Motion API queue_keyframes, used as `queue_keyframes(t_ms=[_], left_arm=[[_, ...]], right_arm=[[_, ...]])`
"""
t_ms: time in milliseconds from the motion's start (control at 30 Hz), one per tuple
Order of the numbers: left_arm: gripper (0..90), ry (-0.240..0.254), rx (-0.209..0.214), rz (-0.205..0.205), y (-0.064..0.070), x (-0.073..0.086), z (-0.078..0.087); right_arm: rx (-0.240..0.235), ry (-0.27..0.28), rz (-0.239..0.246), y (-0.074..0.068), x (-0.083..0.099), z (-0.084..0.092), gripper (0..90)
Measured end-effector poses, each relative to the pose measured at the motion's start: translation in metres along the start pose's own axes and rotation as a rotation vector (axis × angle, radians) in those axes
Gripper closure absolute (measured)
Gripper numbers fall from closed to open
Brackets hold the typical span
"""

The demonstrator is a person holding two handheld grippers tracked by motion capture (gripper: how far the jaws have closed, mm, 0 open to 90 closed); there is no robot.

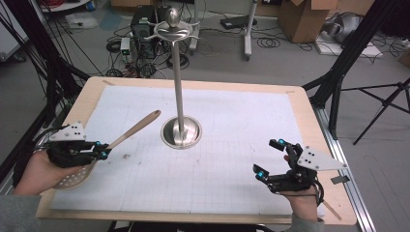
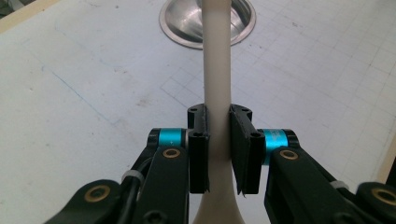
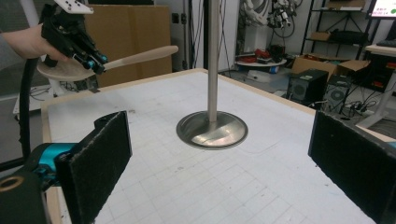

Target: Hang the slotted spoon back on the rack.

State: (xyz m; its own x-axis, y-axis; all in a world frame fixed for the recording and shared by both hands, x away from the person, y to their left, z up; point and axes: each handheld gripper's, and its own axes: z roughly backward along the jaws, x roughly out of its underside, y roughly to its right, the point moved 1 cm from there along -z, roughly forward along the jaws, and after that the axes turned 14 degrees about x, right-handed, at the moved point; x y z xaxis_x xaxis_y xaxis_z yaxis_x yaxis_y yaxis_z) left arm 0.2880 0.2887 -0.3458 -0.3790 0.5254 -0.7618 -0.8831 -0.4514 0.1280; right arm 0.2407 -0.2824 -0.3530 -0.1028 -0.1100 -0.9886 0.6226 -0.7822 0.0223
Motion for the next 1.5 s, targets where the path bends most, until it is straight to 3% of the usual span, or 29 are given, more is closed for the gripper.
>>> queue_keyframes(t_ms=[167,400,700,1100,1500], left_arm=[[77.9,0.014,0.021,-0.008,0.004,-0.009,0.004],[77.9,0.024,0.019,-0.051,0.013,-0.029,0.008],[77.8,0.057,0.011,-0.059,0.018,-0.053,0.019],[77.9,0.104,0.002,-0.085,0.02,-0.064,0.033],[77.8,0.156,-0.014,-0.067,0.015,-0.073,0.046]], right_arm=[[0.001,0.0,0.0,0.0,0.0,-0.001,4.7],[-0.001,-0.002,0.0,-0.001,0.0,0.0,4.7],[-0.003,0.002,-0.005,0.0,0.0,0.001,4.7],[-0.01,0.01,-0.005,-0.001,-0.002,0.002,4.7],[0.002,0.015,-0.016,0.003,0.001,0.005,4.7]])
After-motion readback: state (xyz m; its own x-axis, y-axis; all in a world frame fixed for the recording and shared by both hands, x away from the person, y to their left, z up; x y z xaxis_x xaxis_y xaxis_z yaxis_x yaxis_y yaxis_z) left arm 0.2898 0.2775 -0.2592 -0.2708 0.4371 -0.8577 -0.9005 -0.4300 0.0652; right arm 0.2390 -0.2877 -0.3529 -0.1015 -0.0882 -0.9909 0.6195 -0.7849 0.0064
